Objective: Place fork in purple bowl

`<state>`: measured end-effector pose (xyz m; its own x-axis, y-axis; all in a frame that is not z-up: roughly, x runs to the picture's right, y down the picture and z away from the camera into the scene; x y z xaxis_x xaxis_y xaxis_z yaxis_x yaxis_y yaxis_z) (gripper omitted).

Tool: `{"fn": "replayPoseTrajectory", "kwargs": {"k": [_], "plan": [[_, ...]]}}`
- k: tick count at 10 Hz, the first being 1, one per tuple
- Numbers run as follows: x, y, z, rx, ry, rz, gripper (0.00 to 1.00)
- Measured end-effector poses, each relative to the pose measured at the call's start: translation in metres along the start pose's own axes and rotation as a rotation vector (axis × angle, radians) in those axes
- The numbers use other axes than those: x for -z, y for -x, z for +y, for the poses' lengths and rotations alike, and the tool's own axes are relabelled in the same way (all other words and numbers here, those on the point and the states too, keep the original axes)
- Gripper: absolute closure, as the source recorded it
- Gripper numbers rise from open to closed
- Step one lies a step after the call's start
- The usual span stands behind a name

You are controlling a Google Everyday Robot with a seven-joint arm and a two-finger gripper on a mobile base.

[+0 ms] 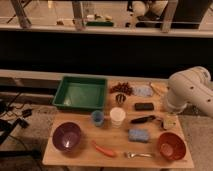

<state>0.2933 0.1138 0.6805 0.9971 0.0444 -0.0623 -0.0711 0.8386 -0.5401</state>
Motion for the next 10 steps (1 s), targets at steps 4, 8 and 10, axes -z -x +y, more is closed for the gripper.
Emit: {"fn": "replayPoseTrajectory", "kwargs": {"k": [4, 8, 10], "plan": [[0.0, 0.002, 0.006, -0.002, 0.017, -0.034, 0.2], [-0.001, 0.011, 0.02, 0.037, -0.001, -0.038, 0.2], [0.003, 0.015, 0.036, 0.066, -0.011, -0.044, 0.2]]}}
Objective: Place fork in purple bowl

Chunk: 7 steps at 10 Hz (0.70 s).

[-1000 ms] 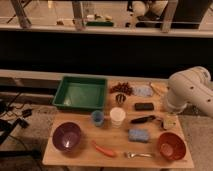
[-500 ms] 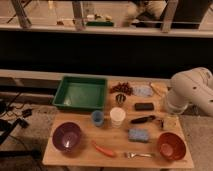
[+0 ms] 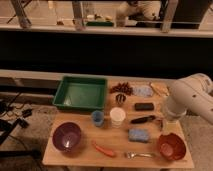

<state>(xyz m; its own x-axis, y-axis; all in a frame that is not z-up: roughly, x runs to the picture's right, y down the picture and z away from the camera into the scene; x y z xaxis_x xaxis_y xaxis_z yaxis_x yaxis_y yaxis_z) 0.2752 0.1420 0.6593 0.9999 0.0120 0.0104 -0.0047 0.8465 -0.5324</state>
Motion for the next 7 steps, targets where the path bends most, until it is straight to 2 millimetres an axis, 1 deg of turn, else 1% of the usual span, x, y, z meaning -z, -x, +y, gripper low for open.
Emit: {"fn": "replayPoseTrajectory", "kwargs": {"k": [5, 7], "plan": [[0.018, 0.014, 0.055, 0.032, 0.035, -0.083, 0.2], [0.026, 0.023, 0.083, 0.058, 0.058, -0.118, 0.2]]}}
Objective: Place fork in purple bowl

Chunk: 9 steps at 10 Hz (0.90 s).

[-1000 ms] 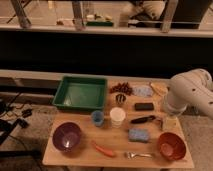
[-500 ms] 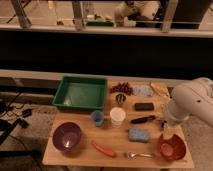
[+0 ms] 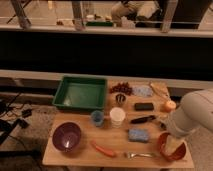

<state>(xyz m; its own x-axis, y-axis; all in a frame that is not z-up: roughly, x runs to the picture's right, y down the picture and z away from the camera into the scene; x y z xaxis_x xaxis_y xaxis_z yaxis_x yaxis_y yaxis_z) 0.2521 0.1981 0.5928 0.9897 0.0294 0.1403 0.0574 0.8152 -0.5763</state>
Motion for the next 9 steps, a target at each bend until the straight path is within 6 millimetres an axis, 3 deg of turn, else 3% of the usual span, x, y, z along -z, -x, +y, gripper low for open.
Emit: {"fn": "replayPoseTrajectory", "kwargs": {"k": [1, 9], "plan": [[-0.0008, 0.0052, 0.0085, 0.018, 0.013, -0.006, 0.2], [-0.001, 0.0065, 0.0066, 0.021, 0.009, -0.007, 0.2]]}}
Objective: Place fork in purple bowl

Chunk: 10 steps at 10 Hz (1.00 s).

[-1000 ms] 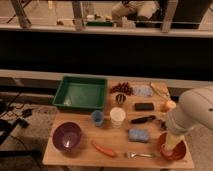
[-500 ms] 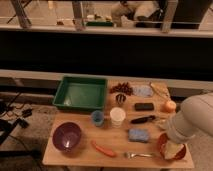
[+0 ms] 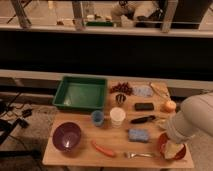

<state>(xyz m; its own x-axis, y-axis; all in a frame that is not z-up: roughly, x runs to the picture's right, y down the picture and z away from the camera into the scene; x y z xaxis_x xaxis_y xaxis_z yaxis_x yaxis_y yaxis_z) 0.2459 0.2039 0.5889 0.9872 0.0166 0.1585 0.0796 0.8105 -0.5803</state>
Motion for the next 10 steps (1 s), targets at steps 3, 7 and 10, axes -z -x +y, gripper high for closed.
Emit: {"fn": "replayPoseTrajectory", "kwargs": {"k": [3, 7, 10], "plan": [[-0.001, 0.003, 0.011, -0.01, 0.0, -0.002, 0.2], [-0.005, 0.036, 0.051, 0.01, 0.003, -0.023, 0.2], [-0.016, 0.064, 0.068, 0.059, 0.023, -0.032, 0.2]]}}
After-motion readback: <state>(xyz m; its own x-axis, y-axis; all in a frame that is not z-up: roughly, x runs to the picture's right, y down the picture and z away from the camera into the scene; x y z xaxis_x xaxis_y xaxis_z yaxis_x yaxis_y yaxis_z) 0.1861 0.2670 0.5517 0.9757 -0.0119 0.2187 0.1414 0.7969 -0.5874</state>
